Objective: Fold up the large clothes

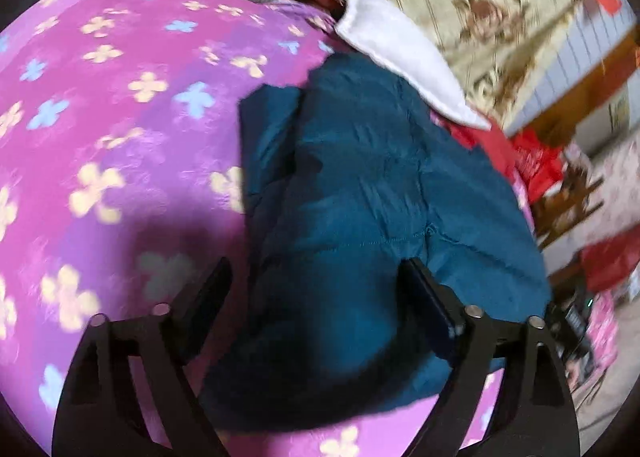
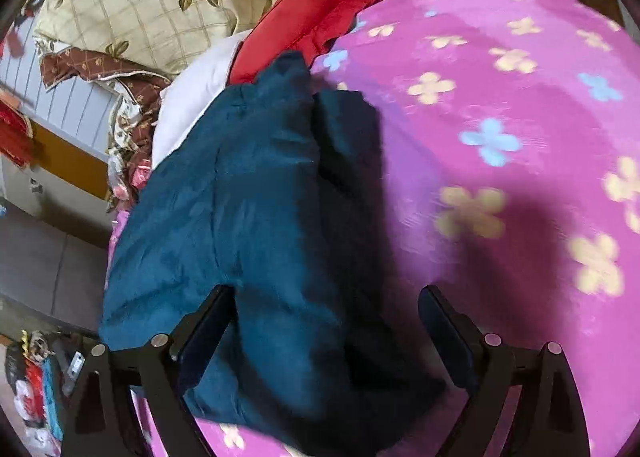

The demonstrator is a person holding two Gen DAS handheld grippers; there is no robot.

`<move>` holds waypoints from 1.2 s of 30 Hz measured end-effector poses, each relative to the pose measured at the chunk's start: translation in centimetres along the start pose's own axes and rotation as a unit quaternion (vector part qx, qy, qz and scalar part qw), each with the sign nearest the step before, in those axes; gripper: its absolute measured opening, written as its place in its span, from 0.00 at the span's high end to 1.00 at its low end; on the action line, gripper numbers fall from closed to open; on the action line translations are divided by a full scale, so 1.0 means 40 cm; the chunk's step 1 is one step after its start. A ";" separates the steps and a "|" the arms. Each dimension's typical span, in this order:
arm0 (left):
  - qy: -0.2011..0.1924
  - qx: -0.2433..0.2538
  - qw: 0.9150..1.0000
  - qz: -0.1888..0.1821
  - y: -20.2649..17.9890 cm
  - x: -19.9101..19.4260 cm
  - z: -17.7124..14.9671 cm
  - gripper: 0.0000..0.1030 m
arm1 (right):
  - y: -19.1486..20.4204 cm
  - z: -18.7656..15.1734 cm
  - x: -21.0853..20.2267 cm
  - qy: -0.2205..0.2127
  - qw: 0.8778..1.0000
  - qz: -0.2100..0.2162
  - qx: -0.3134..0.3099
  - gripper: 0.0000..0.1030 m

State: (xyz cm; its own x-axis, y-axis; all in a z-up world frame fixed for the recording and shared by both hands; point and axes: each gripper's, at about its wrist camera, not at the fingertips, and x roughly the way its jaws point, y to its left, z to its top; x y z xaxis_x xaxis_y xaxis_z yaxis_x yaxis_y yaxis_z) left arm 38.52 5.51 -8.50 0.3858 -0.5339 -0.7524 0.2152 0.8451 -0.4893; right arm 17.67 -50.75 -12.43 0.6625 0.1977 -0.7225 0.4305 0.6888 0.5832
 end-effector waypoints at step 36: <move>-0.024 -0.016 0.991 0.131 -0.035 -0.141 -0.181 0.30 | 0.187 -0.178 -0.173 -0.091 0.973 -0.142 -0.157 0.36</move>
State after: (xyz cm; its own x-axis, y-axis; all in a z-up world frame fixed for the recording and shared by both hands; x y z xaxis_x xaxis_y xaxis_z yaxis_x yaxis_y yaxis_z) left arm 29.56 7.15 -6.76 0.4667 -0.2942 -0.8341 0.0748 0.9528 -0.2943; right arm 11.95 -41.99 -5.72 0.6538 -0.1381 -0.7440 0.4227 0.8822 0.2077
